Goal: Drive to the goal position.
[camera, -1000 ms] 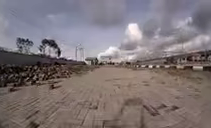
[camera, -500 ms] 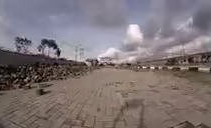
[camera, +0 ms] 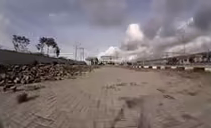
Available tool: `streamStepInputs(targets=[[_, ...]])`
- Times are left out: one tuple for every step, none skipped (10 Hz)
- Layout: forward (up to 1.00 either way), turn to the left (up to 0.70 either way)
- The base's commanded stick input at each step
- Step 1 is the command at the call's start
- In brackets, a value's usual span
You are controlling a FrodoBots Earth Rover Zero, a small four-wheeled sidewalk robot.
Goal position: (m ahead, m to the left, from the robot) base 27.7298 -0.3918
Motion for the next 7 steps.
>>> streamStepInputs(targets=[[1.00, 0.00], [1.00, 0.00], [1.00, -0.13], [1.00, -0.27], [1.00, -0.27], [1.00, -0.27], [1.00, -0.27]])
